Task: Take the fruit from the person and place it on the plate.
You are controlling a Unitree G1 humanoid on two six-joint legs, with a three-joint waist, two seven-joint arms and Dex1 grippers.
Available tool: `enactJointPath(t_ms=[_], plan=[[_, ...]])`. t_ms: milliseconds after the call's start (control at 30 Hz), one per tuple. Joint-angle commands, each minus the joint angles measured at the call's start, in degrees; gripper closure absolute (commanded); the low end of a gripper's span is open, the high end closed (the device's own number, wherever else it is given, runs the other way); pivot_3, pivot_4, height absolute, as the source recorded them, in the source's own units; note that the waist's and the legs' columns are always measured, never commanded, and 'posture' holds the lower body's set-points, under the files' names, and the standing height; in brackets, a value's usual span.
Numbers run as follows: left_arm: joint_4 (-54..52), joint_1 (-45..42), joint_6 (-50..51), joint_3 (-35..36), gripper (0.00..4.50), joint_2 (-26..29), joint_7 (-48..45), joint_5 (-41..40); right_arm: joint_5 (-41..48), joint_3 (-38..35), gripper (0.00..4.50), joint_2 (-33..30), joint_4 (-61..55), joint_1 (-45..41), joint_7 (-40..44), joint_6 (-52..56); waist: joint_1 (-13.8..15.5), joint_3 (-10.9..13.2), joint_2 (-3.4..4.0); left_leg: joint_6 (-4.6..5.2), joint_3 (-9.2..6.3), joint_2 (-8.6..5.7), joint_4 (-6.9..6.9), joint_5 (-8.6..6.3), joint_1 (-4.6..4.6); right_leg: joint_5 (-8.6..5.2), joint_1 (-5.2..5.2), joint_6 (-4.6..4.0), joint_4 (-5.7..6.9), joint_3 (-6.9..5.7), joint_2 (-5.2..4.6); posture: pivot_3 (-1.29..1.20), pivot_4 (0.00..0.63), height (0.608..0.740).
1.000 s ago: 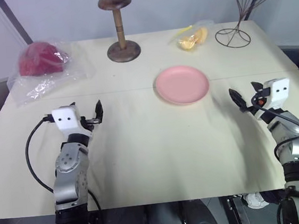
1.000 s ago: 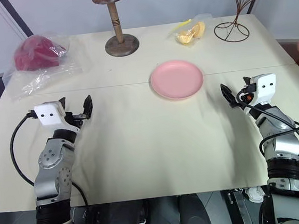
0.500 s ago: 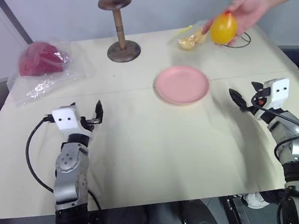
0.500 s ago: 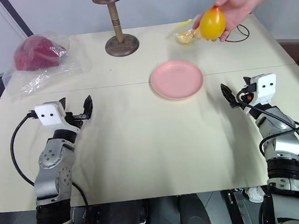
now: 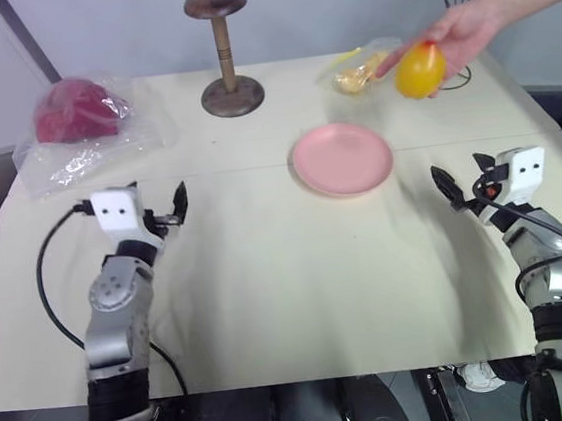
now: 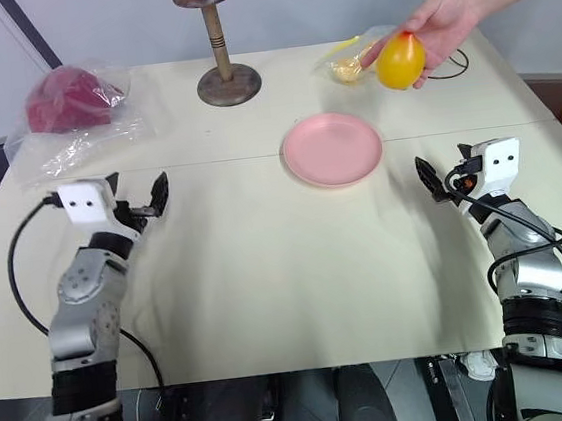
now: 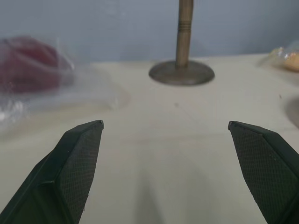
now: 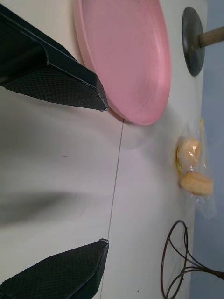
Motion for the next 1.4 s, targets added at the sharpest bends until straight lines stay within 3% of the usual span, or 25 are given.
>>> enactJointPath(t_ms=[33,300,467,533,733,933,1400], plan=[[-3.80,-2.42,2.82,-0.68,0.03,3.91,-10.28,-7.36,0.00,-1.30,0.00,-0.43,-2.34,-0.09,-0.07,-0.88,-0.03,0.00,0.00,0.00,0.00,0.00,0.00,0.00,-0.01,0.00,-0.01,0.00,0.00,0.00,0.00,0.00,0.150,0.740],[-12.59,-7.99,18.59,-3.09,0.03,16.25,-29.10,-25.00,0.05,-1.28,0.00,-0.36,-3.25,0.53,-0.37,-0.56,-0.34,0.00,0.03,0.00,0.00,0.02,-0.04,0.00,0.01,0.00,-0.01,-0.01,0.00,0.01,0.01,0.00,0.150,0.740],[-14.09,-10.17,24.48,-5.32,0.03,22.22,-32.61,-26.67,0.31,-1.82,0.00,-0.83,-6.03,1.26,-1.19,0.09,-0.37,0.01,0.06,0.00,0.00,0.04,-0.07,0.00,0.05,-0.01,0.00,-0.01,0.00,0.02,0.04,0.00,0.150,0.740],[-14.19,-11.10,25.76,-4.91,0.03,21.50,-31.50,-27.95,1.05,-2.23,0.00,-2.32,-8.24,1.32,-0.53,1.96,-0.32,0.01,0.05,0.00,0.00,0.04,-0.07,0.00,0.05,-0.01,0.00,-0.01,0.00,0.02,0.04,0.00,0.150,0.740],[-13.13,-12.10,27.46,-4.16,0.03,19.95,-30.36,-29.65,15.23,-4.46,0.00,-9.95,-23.52,-3.12,4.75,21.62,-0.27,0.06,0.13,0.02,-0.02,0.05,-0.05,-0.01,0.04,-0.01,0.02,-0.01,-0.02,0.02,0.04,0.00,0.150,0.740],[-13.11,-12.08,27.05,-4.65,0.03,19.61,-30.16,-28.97,18.60,-3.61,0.00,-9.09,-26.03,-9.41,2.37,28.30,-0.19,0.07,0.11,0.10,-0.01,0.12,-0.07,-0.06,0.05,-0.01,0.04,-0.01,-0.06,0.02,0.10,0.00,0.150,0.740],[-16.83,-9.30,27.30,-3.11,0.03,18.50,-26.19,-30.45,9.66,2.47,0.00,-6.97,-10.38,-19.23,7.13,21.35,-0.24,0.07,0.11,0.02,0.00,0.08,-0.07,-0.01,0.04,-0.01,0.02,-0.01,-0.06,0.01,0.04,0.00,0.150,0.740]])
